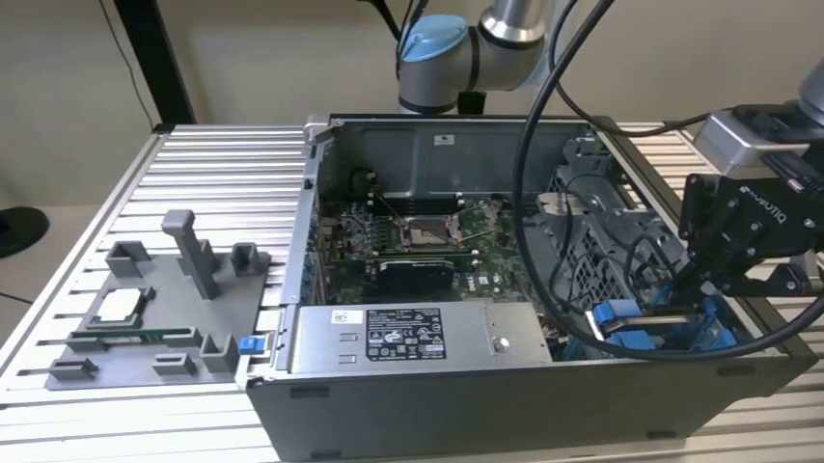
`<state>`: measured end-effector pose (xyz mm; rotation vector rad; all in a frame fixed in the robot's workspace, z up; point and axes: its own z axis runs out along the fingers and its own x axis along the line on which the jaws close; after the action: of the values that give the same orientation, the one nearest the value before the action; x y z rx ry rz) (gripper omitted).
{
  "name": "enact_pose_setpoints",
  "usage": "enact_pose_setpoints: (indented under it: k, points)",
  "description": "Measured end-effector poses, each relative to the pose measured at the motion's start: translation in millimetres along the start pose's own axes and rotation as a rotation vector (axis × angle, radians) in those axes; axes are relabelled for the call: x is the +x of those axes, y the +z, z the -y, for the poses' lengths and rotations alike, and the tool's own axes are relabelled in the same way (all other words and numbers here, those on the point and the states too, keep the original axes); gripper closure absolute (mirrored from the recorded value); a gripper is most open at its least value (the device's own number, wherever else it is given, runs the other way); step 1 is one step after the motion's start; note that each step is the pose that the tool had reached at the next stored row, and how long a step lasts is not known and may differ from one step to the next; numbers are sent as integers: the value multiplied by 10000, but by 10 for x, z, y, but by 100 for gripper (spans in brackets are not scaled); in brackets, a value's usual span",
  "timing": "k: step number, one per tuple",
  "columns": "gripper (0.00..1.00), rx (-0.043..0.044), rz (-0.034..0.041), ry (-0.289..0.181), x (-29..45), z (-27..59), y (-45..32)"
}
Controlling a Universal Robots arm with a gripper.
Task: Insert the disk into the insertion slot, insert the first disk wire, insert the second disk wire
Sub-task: 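Insert the first disk wire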
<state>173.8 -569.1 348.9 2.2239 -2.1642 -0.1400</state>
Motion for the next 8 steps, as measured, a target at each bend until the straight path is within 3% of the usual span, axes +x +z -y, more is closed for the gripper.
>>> enact_pose_setpoints:
  k: [8]
  points:
    - [100, 2, 7, 0, 2, 4, 46]
